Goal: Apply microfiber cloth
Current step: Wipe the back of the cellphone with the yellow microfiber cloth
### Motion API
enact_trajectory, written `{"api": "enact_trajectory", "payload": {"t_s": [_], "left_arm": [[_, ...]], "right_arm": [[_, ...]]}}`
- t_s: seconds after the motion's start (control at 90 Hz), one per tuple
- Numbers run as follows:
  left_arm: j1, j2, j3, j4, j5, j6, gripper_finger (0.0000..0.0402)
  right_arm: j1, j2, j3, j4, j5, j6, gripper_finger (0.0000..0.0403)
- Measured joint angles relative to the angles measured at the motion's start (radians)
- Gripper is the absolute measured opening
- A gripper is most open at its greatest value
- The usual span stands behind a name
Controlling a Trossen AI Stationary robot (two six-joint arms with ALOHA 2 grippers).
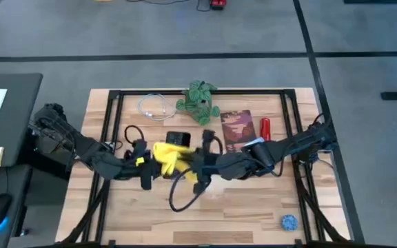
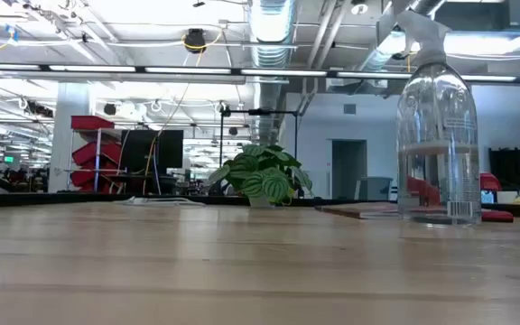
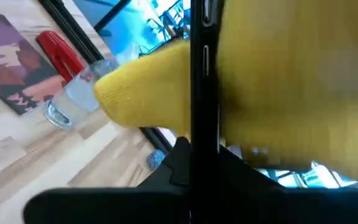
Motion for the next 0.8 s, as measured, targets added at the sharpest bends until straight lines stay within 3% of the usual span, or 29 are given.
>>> {"api": "enact_trajectory", "payload": {"t_s": [0.144,0.4,0.5,0.8], "left_arm": [[-0.002,0.0,0.001,0.002,0.001,-0.011,0.0002],[0.013,0.003,-0.001,-0.009,0.018,0.023,0.0002],[0.011,0.005,-0.003,-0.017,0.018,0.031,0.0002],[0.018,0.0,-0.001,-0.001,-0.008,0.029,0.0002]], "right_arm": [[-0.023,-0.002,0.019,0.008,0.017,0.044,0.0],[0.011,0.058,0.022,-0.021,-0.237,0.056,0.0],[0.02,0.073,0.022,-0.011,-0.272,0.056,0.0],[-0.032,0.055,0.019,0.057,-0.131,0.015,0.0]]}}
